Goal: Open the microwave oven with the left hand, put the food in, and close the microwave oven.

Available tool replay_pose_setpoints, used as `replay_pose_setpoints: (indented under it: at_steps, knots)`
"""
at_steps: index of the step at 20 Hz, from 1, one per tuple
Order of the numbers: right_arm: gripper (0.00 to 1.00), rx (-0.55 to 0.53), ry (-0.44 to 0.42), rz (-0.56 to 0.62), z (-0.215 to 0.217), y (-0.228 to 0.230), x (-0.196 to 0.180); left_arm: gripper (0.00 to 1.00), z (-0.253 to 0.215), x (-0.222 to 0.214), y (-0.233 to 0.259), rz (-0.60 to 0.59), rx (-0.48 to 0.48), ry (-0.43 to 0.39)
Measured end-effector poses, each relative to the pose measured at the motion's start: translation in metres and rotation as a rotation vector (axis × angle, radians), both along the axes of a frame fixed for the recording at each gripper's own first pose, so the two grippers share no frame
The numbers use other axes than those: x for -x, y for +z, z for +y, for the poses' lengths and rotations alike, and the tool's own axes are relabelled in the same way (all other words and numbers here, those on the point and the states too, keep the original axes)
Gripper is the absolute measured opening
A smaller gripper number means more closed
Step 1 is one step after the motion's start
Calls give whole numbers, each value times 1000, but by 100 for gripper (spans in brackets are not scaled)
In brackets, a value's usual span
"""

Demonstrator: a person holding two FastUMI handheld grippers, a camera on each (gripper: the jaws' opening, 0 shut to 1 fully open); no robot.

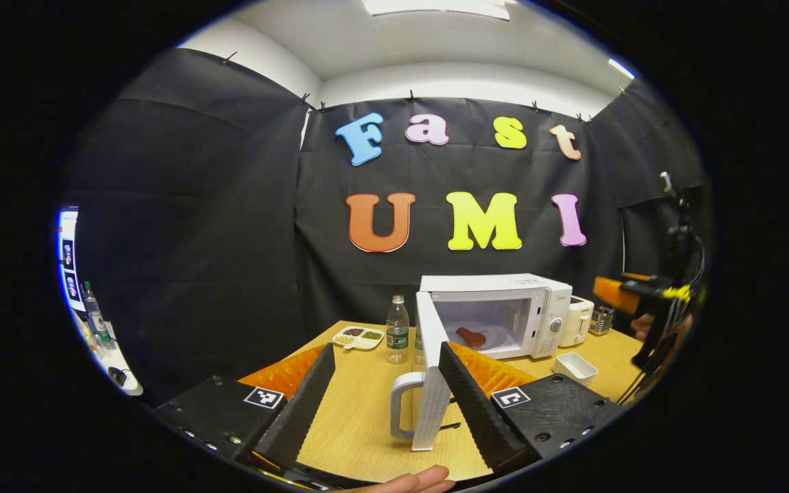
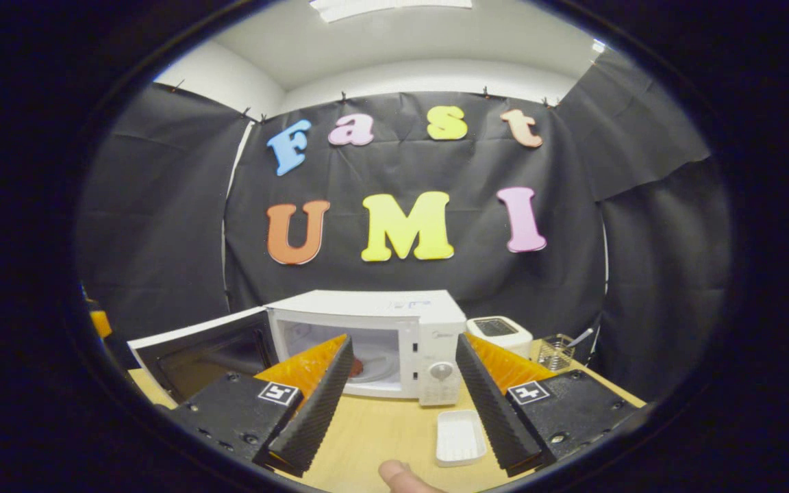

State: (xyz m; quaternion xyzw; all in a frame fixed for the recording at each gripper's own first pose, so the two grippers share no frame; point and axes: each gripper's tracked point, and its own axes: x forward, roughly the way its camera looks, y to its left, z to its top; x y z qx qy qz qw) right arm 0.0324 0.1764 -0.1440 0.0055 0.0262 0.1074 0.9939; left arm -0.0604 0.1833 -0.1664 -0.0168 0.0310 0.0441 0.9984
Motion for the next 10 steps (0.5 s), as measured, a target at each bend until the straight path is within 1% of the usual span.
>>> replay_pose_setpoints:
  at_steps: [2,4,7,9,10]
  knots:
    - [96,14,-19,-32,-25,24,19,94,6,-4,-13,20,-32,7]
    - [96,21,-19,-67,-48,50,38,94,9,-4,-32,44,-40,8]
    - [96,-3,-56,-80,-89,70,65,95,16,-3,-55,50,-24,8]
    - [96,9,-98,-87,-117,75,80,95,28,-9,-66,41,8,28]
    - [96,17,-109,-91,-123,76,88,95,32,-14,-73,36,28,31]
